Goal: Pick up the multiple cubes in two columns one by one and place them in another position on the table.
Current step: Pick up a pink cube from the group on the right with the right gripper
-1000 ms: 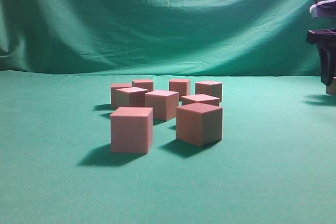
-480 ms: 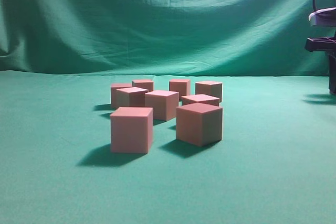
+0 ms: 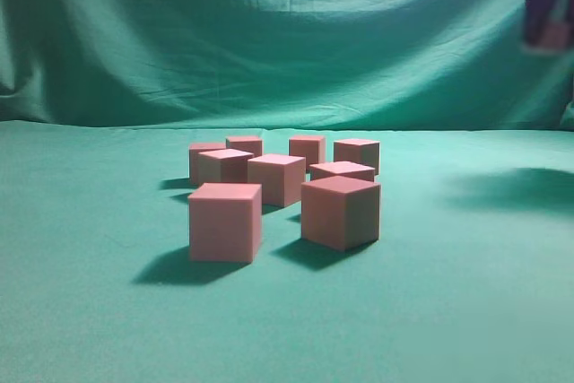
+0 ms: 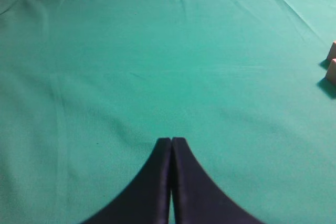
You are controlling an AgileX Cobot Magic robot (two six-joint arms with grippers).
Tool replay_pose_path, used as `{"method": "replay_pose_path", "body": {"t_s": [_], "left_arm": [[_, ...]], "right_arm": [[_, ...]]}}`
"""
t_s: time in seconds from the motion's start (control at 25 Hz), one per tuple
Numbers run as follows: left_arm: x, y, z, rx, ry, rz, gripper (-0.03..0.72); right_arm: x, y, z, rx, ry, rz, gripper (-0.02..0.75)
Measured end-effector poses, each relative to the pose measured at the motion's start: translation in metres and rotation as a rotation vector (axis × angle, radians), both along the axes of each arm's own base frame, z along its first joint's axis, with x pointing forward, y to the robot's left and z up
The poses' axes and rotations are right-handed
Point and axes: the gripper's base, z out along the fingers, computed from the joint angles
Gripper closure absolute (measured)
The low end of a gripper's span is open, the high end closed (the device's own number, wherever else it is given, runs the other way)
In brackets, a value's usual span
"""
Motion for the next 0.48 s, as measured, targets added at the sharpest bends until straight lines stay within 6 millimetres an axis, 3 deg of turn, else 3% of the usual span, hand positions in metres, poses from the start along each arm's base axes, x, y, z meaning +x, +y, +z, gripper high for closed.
{"method": "replay_pose_path", "body": {"t_s": [0.28,0.48], "left_arm": [[0.000,0.000,0.000,0.000,0.000,0.000,0.688],[0.000,0.000,0.000,0.000,0.000,0.000,0.688]], "right_arm": [[-0.023,0.026,0.070,0.063,-0.131,0.053,0.477],[-0.073,0.051,0.120,0.102,-0.229,0.126,0.477]]}}
